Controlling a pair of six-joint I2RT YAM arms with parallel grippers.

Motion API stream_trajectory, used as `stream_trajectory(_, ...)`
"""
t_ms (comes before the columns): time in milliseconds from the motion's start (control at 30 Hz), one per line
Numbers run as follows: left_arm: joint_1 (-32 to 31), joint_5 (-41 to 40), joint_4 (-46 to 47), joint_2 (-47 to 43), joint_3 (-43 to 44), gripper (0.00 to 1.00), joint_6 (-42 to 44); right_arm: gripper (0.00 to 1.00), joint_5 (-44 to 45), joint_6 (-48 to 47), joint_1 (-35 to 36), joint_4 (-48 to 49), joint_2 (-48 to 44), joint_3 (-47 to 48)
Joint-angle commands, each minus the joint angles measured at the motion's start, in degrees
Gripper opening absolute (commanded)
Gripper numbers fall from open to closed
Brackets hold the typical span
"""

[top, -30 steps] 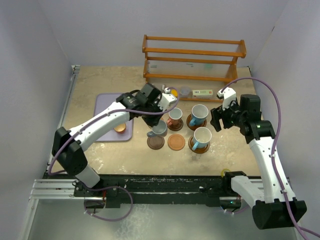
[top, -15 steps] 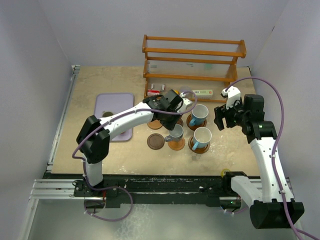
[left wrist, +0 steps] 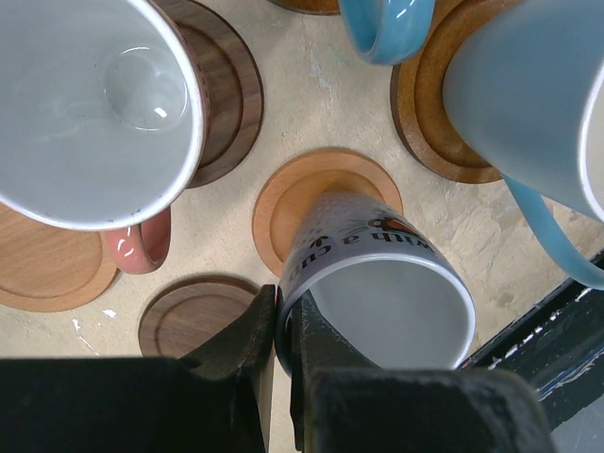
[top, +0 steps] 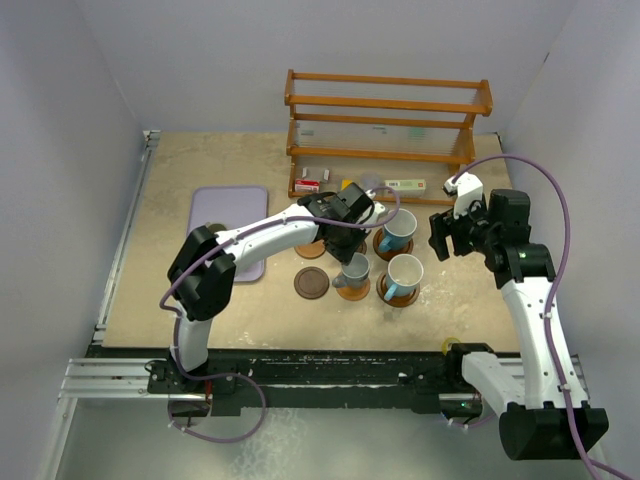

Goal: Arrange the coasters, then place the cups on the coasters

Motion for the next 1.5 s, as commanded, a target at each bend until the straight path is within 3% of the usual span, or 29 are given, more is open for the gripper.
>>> stream_trajectory(0,-0.4,0.8,1.4,-2.3,0.1,0.03,-1.0,0.79,-0.7,0.5,-0.3,1.3,-0.6,0.1)
stream_trajectory(867,-0.7,0.0,2.4,-1.6,-2.2,0.04,-0.4,0.79,-1.5,0.3,-0.3,1.2,-0.7,0.1)
stream_trajectory(1467,-0.9,0.2,3.1,-3.7,-3.3,0.21,-0.5,0.79,-1.9,0.2,-0.3,1.1,-0.5,0.1)
